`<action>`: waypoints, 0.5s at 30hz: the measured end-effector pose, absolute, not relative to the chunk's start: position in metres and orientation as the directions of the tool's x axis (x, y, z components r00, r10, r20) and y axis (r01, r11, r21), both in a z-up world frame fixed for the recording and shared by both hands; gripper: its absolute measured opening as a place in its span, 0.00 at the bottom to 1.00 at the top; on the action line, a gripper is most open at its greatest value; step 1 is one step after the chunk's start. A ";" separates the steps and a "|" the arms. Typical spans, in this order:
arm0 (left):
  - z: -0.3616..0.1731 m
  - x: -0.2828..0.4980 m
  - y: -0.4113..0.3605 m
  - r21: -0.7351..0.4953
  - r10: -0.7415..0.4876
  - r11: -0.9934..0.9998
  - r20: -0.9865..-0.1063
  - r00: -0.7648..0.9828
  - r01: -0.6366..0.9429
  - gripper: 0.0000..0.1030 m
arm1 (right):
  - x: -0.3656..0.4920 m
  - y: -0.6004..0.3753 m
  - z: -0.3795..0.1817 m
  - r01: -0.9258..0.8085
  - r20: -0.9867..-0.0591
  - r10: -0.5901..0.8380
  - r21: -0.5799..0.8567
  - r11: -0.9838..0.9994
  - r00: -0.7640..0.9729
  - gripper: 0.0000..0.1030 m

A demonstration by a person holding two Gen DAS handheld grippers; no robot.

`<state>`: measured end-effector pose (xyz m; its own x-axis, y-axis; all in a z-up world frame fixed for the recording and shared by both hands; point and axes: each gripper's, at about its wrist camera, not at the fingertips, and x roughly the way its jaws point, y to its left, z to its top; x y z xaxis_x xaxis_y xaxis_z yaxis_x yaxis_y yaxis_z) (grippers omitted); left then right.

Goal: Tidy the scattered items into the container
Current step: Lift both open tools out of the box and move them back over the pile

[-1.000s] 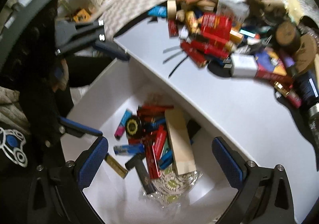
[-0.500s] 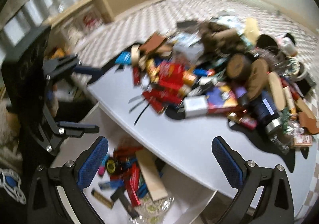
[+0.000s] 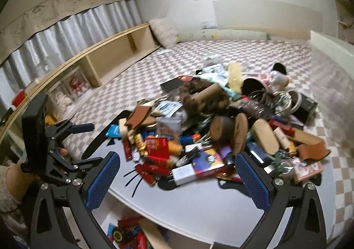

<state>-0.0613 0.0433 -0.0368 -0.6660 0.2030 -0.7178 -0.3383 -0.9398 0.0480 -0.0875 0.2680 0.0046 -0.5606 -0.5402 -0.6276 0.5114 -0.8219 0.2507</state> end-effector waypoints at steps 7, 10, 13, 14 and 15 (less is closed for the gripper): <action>-0.037 -0.081 0.020 0.005 0.179 -0.964 -0.733 -0.656 -0.267 0.97 | -0.094 0.270 0.011 0.472 -0.648 -0.512 0.256 -0.844 -0.564 1.00; -0.035 -0.087 0.012 -0.019 0.180 -0.969 -0.733 -0.657 -0.245 0.97 | -0.096 0.273 0.015 0.475 -0.644 -0.525 0.272 -0.837 -0.557 1.00; -0.036 -0.094 0.005 -0.023 0.162 -0.976 -0.733 -0.661 -0.215 0.97 | -0.097 0.278 0.023 0.476 -0.615 -0.545 0.293 -0.829 -0.570 1.00; -0.036 -0.096 0.003 -0.021 0.154 -0.979 -0.734 -0.662 -0.205 0.97 | -0.097 0.280 0.028 0.479 -0.602 -0.546 0.289 -0.829 -0.582 1.00; -0.037 -0.098 0.001 -0.021 0.149 -0.980 -0.736 -0.661 -0.197 0.97 | -0.096 0.280 0.031 0.480 -0.595 -0.541 0.277 -0.832 -0.595 1.00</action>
<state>-0.0983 0.0008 -0.0366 -0.6605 0.1487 -0.7359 -0.1973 -0.9801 -0.0210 -0.0963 0.2805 0.0312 -0.5946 -0.5411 -0.5948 0.4799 -0.8323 0.2774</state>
